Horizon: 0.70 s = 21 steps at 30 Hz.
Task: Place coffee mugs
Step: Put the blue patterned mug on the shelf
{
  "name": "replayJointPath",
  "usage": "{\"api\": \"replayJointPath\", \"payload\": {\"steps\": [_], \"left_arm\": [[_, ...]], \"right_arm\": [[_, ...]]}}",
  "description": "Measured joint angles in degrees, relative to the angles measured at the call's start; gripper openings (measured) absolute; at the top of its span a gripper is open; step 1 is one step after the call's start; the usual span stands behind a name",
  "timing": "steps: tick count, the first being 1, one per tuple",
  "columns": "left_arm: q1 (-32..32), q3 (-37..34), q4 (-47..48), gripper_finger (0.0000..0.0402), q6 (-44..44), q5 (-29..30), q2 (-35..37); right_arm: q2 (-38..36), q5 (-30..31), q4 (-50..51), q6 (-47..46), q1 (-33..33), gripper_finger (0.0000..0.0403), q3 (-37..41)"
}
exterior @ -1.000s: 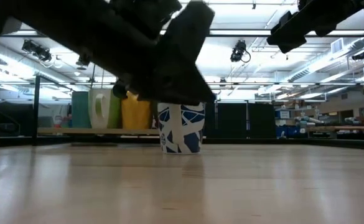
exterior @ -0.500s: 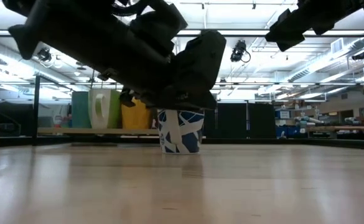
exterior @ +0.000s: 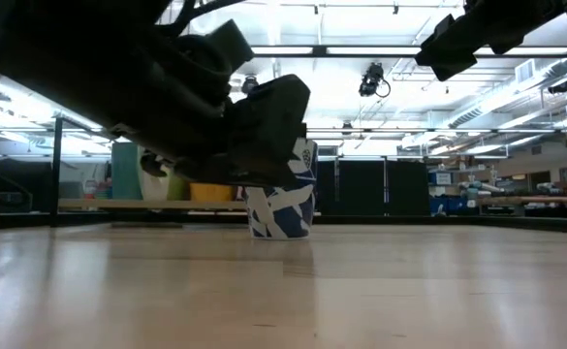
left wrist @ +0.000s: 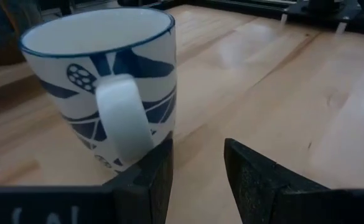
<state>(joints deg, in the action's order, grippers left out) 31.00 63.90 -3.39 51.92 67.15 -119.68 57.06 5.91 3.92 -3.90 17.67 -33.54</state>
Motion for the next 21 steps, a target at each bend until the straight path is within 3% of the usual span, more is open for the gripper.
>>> {"api": "replayJointPath", "payload": {"steps": [6, 12, 21], "left_arm": [[0.87, 0.00, 4.76, 0.0150, 3.37, 0.34, 0.35], [1.66, -0.07, 20.97, 0.0150, 21.25, -1.51, 3.51], [2.14, -0.02, 24.11, 0.0150, 17.92, -4.08, 5.81]], "right_arm": [[0.00, 0.00, 0.00, -0.02, 0.00, 0.0158, 0.00], [0.00, -0.02, 0.08, -0.42, 0.00, 0.0158, 0.00], [0.00, -0.02, -0.36, -0.42, 0.00, 0.0158, 0.00]]}}
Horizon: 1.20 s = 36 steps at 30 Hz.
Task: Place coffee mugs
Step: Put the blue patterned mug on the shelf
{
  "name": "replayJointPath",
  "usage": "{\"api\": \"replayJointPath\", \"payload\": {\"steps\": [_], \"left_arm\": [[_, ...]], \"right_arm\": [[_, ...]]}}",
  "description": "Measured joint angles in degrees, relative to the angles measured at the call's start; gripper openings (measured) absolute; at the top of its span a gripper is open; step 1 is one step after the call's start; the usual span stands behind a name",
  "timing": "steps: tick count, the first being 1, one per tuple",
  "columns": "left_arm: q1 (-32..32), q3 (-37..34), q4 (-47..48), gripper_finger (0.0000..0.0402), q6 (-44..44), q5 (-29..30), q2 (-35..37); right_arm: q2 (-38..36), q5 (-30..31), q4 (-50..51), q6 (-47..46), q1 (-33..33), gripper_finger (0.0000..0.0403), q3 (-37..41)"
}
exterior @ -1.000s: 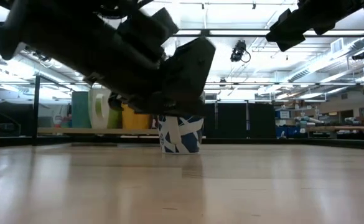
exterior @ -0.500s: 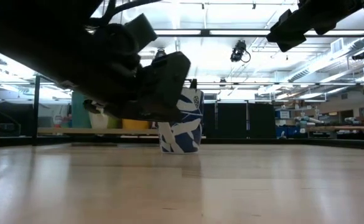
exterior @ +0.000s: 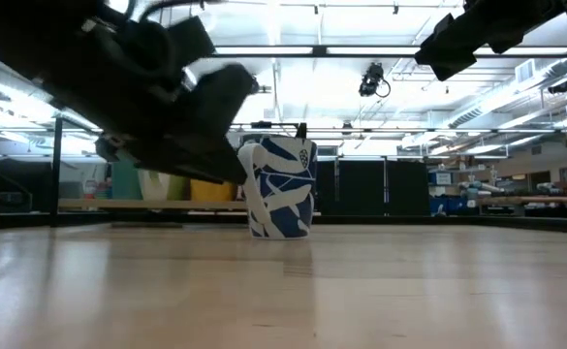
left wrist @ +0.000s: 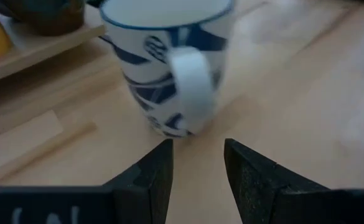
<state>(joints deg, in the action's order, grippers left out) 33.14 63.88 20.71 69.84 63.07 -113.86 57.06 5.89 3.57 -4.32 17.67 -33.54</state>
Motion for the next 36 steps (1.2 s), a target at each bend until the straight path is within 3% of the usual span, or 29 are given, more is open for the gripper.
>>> {"api": "replayJointPath", "payload": {"steps": [6, 11, 19, 25, 32, 36], "left_arm": [[-2.11, 0.00, 0.96, 0.0157, -0.02, -1.49, 0.04], [-2.51, 0.00, -0.12, 0.0190, -1.62, -3.03, 0.04], [-2.10, 0.00, -1.21, 0.0243, -2.28, 2.62, 0.44], [-2.56, 0.09, -3.54, 0.0227, -7.99, 5.34, 1.16], [-5.27, 0.04, -8.88, 0.0183, -17.69, 1.76, 1.44], [-6.36, 0.04, -9.58, 0.0151, -18.68, 0.68, 1.44]], "right_arm": [[0.00, 0.00, 0.05, -0.02, 0.00, 0.0158, 0.00], [0.00, -0.20, 0.31, -0.02, 0.04, 0.0158, 0.00], [0.00, -0.17, 0.30, -0.09, 0.08, 0.0158, 0.00], [0.00, -0.15, 0.07, -0.07, 0.11, 0.0158, 0.00], [0.00, -0.13, -0.15, -0.04, 0.11, 0.0158, 0.00], [0.00, -0.13, 0.05, -0.06, 0.12, 0.0158, -0.01]]}}
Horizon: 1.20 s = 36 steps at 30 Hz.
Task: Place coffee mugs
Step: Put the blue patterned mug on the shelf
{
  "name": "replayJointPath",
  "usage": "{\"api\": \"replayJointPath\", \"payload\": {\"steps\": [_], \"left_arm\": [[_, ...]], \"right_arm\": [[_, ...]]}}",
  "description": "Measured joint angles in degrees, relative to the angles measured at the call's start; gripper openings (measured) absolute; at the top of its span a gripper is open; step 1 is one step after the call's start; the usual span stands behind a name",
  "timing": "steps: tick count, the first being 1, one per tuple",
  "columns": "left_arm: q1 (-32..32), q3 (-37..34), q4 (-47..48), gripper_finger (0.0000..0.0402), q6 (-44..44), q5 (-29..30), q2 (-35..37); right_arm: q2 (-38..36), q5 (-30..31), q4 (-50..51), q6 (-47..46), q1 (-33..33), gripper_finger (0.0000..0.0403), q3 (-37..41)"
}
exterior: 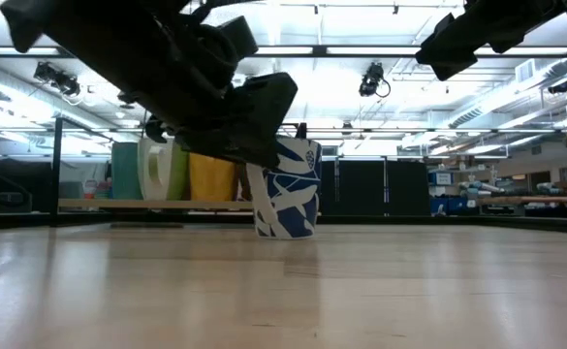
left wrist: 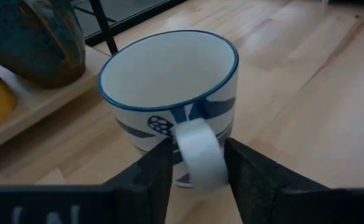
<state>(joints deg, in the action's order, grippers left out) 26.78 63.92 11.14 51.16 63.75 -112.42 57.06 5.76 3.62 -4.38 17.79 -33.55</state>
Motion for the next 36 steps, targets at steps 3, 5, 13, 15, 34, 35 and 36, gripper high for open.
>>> {"api": "replayJointPath", "payload": {"steps": [3, 5, 13, 15, 34, 35, 36], "left_arm": [[-0.04, 0.01, 0.17, 0.0124, -0.85, 0.19, 0.05], [0.00, 0.00, 0.49, 0.0107, -0.85, 0.03, 0.31], [0.82, -0.02, 2.67, 0.0074, -0.61, 0.07, 1.26], [0.92, -0.02, 4.01, 0.0075, 0.98, -0.24, 1.83], [3.06, -0.07, 31.70, 0.0077, 15.38, 2.21, 20.54], [3.06, -0.07, 31.15, 0.0077, 14.11, 2.16, 21.71], [3.06, -0.07, 30.77, 0.0077, 12.80, 2.10, 22.90]], "right_arm": [[0.00, 0.17, 0.04, 0.02, 0.10, 0.0158, 0.01], [0.00, 0.19, 0.04, 0.02, 0.10, 0.0158, 0.01], [0.00, 0.19, 0.26, -0.40, 0.49, 0.0158, 0.01], [0.00, 0.19, 0.24, -0.40, 0.73, 0.0158, 0.01], [0.00, 0.39, 0.13, -0.36, 0.95, 0.0158, 0.01], [0.00, 0.39, 0.01, -0.15, 0.95, 0.0158, 0.00], [0.00, 0.39, -0.14, -0.11, 0.95, 0.0158, 0.00]]}}
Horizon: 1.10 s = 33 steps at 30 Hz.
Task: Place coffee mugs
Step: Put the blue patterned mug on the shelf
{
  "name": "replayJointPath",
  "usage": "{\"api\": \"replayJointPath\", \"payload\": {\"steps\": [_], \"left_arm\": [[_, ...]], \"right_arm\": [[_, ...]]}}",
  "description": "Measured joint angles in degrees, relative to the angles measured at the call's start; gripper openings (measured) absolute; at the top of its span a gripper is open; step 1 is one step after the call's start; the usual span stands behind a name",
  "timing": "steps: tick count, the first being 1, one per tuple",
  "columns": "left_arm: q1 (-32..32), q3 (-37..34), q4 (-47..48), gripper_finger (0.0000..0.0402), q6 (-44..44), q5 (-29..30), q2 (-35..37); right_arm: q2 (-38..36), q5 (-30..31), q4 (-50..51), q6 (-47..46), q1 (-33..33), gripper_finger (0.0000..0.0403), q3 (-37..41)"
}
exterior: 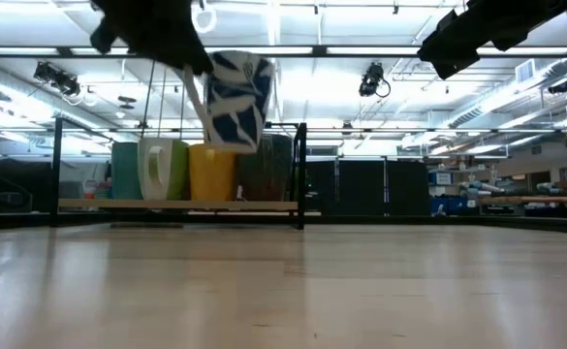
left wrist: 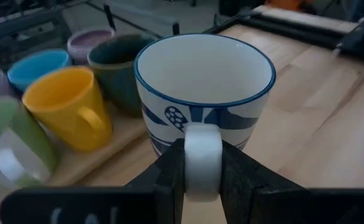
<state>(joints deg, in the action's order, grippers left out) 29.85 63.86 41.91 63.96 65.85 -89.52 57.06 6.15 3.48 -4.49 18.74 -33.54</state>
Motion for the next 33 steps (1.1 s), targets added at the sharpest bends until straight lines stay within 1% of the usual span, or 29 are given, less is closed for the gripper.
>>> {"api": "replayJointPath", "payload": {"steps": [5, 9, 11, 13, 15, 20, 24, 28, 30, 33], "left_arm": [[-0.24, 0.00, -0.33, 0.0077, -4.55, 1.11, 5.77], [-0.42, 0.00, 2.48, 0.0077, -4.17, 1.47, 8.65], [0.10, 0.02, 5.03, 0.0077, -1.87, -0.14, 9.11], [0.46, 0.02, 8.68, 0.0077, 1.47, -3.03, 9.27], [1.56, 0.02, 13.07, 0.0077, 6.70, -5.09, 9.25], [5.93, 0.02, 26.34, 0.0077, 22.52, -4.01, 9.25], [9.03, 0.02, 36.86, 0.0077, 33.81, -5.12, 9.25], [9.60, 0.02, 44.26, 0.0077, 39.52, -7.44, 9.23], [9.60, 0.02, 46.93, 0.0077, 41.66, -7.68, 9.19], [9.16, -0.66, 47.98, 0.0077, 42.84, -8.17, 9.23]], "right_arm": [[0.00, 0.04, -0.49, 0.04, 0.00, 0.0158, -0.02], [0.00, 0.00, -0.18, -0.28, 0.00, 0.0158, 0.00], [0.00, -0.04, 0.08, -0.33, 0.00, 0.0158, 0.00], [-0.02, -0.04, 0.11, -0.43, 0.00, 0.0158, 0.00], [-0.02, -0.07, 0.12, -0.45, 0.00, 0.0158, 0.00], [-0.02, -0.22, 0.25, -1.22, 0.04, 0.0158, 0.00], [-0.02, -0.24, -0.01, -1.44, 0.04, 0.0158, 0.00], [-0.02, -0.24, -0.29, -1.55, 0.04, 0.0158, 0.00], [-0.02, -0.24, -0.49, -1.55, 0.04, 0.0158, 0.00], [-0.02, -0.24, -0.45, -1.55, 0.04, 0.0158, 0.00]]}}
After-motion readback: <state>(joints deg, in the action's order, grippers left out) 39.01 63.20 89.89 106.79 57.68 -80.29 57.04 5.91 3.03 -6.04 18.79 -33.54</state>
